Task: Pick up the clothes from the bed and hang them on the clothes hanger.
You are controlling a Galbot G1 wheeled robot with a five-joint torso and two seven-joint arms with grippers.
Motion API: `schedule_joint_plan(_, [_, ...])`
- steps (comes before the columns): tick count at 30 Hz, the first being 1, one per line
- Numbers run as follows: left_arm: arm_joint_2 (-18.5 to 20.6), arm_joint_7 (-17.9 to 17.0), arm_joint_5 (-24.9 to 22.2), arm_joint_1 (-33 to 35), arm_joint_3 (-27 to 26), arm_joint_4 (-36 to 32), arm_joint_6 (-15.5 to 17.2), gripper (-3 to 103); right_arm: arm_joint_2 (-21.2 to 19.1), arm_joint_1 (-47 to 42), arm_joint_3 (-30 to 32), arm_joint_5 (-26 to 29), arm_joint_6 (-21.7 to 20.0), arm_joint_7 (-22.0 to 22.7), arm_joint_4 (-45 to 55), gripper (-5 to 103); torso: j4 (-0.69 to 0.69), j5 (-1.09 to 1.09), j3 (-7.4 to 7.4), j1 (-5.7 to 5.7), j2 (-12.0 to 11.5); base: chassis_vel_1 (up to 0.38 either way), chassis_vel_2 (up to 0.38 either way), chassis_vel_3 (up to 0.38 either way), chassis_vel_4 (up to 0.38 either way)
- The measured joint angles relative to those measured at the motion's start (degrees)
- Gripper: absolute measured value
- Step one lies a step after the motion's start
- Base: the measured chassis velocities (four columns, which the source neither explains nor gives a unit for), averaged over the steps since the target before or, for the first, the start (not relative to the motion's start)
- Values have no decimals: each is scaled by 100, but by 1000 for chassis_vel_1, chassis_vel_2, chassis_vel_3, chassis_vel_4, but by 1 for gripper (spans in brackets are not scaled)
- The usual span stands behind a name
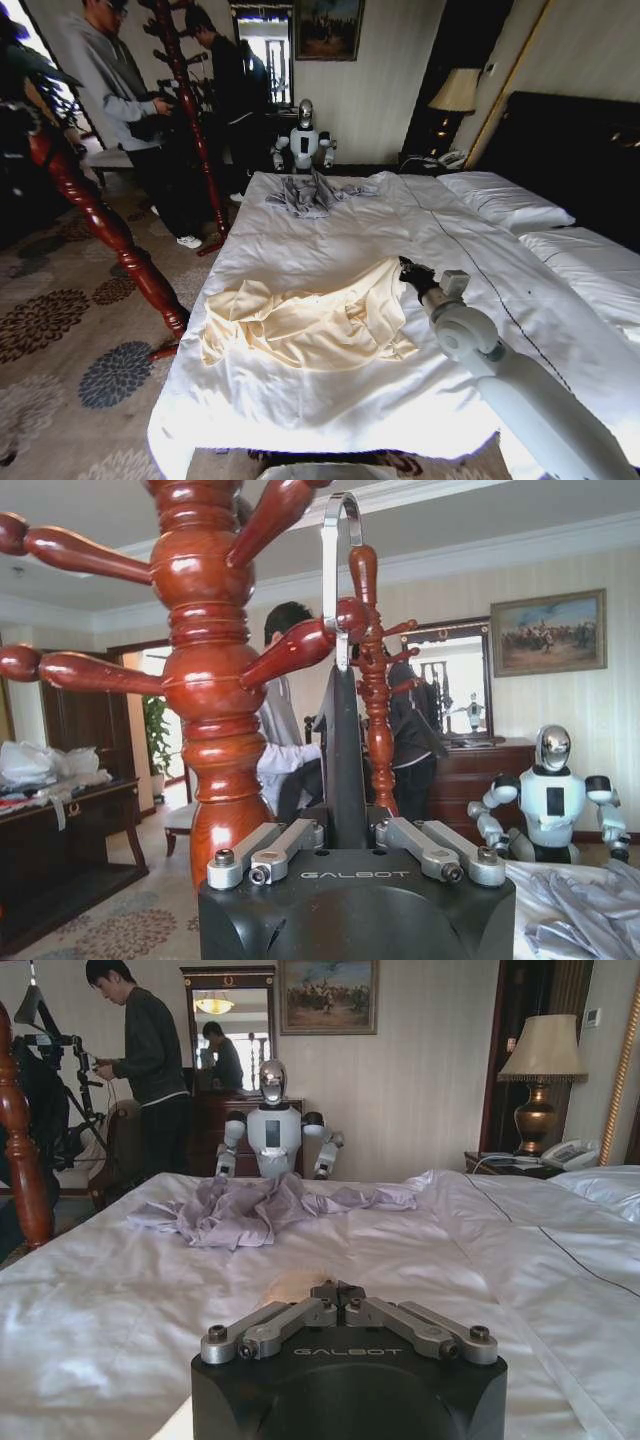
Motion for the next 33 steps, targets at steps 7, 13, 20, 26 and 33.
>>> schedule_joint_plan(7, [-98, -25, 67, 288, 10, -212, 31, 16, -68, 51, 37, 33, -38, 16, 57, 0, -2, -1, 0, 0, 0, 0, 0, 0, 0])
schedule_joint_plan(13, [-279, 590, 348, 847, -21, -363, -220, 16, -106, 36, 94, 38, -38, 16, -85, 0, -2, 0, 0, 0, 0, 0, 0, 0, 0])
schedule_joint_plan(20, [-696, 1616, 870, 1698, -36, -531, -649, 16, -42, -69, 125, 5, -33, 24, -214, 0, -1, 1, 0, 0, 0, 0, 0, 0, 0])
schedule_joint_plan(26, [-971, 2301, 1430, 2309, -25, -578, -1093, 16, -48, -86, 147, -4, -26, 23, -267, 0, -1, 1, 0, 0, 0, 0, 0, 0, 0])
schedule_joint_plan(33, [-1226, 3276, 2249, 3500, -418, -730, -1687, 16, -32, -127, 147, -63, -24, 27, -342, 0, 1, 0, 0, 0, 0, 0, 0, 0, 0])
